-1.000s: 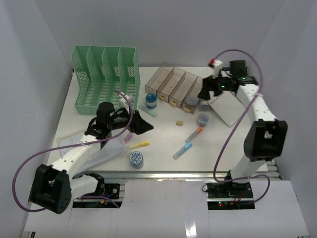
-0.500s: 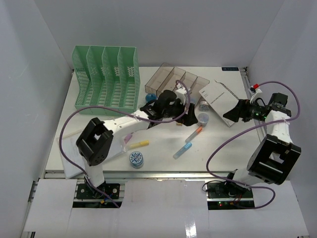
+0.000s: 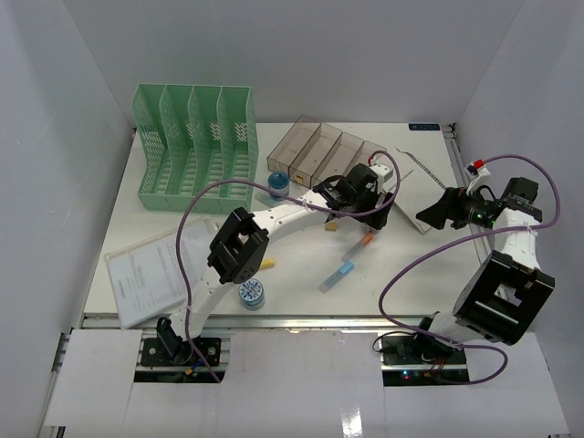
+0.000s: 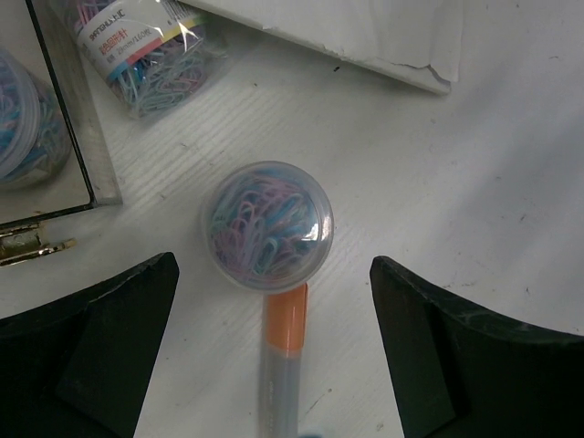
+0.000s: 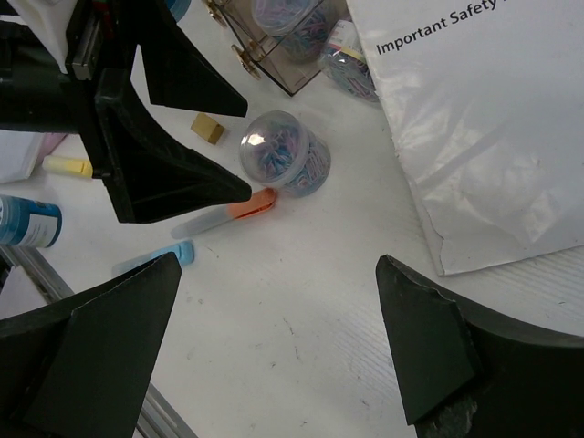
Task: Organize the desk
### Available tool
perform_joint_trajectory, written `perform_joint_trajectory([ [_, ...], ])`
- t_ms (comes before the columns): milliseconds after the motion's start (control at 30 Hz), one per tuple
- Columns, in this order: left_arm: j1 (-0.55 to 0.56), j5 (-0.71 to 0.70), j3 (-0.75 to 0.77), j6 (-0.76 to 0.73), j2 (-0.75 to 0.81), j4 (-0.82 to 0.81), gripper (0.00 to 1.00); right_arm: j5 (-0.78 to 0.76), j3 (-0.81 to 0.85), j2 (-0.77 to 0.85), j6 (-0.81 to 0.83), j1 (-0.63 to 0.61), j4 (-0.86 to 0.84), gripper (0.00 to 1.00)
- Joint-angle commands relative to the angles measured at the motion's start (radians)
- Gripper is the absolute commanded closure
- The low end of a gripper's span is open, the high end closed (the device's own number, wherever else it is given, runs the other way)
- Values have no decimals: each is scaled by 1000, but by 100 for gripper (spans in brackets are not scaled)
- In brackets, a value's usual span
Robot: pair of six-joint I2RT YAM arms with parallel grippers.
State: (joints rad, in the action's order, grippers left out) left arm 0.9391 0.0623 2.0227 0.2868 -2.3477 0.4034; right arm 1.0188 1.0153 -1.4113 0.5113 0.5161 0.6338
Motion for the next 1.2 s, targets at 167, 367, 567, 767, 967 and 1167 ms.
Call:
perform_joint_trajectory([
  [167, 18, -35, 143, -36, -57, 78, 2, 51, -2, 19, 30, 7, 14, 6],
  [367, 18, -44, 188, -38, -99, 91, 2, 58, -3, 18, 33, 9, 18, 6],
  [567, 21, -79, 215, -41, -126, 91, 3, 58, -3, 15, 35, 9, 18, 6],
  [767, 20, -86, 226, -33, -145, 89, 15, 63, -1, 11, 36, 9, 22, 7],
  [967, 22, -88, 236, -31, -141, 82, 41, 65, 1, 3, 43, 9, 30, 10],
  [1167, 23, -73, 230, -33, -117, 67, 78, 63, -1, 2, 44, 10, 29, 10],
])
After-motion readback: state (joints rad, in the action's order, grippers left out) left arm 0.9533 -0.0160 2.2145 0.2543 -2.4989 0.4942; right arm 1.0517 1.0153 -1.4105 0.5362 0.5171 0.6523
